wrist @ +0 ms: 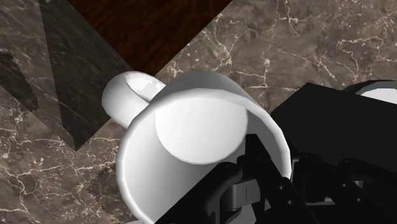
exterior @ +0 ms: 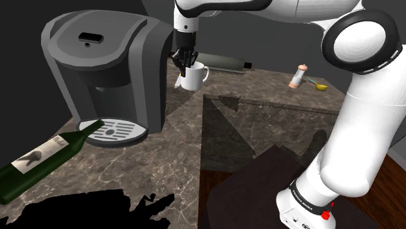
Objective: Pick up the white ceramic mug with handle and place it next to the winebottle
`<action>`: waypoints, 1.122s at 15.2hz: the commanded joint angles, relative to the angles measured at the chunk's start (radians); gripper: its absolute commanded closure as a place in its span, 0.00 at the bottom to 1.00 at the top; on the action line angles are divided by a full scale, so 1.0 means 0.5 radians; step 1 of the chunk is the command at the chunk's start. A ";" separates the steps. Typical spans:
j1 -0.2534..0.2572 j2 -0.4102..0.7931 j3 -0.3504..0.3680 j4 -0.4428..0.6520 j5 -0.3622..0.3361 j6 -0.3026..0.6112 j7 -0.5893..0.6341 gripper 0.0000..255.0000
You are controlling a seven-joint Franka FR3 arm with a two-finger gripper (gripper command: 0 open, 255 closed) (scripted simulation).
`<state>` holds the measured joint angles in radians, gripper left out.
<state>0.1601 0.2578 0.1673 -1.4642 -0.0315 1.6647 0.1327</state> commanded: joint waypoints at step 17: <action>0.469 -0.103 0.306 -0.169 -0.007 0.070 0.780 1.00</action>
<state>0.3783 0.1901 0.3109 -1.5680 -0.0300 1.7036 0.4975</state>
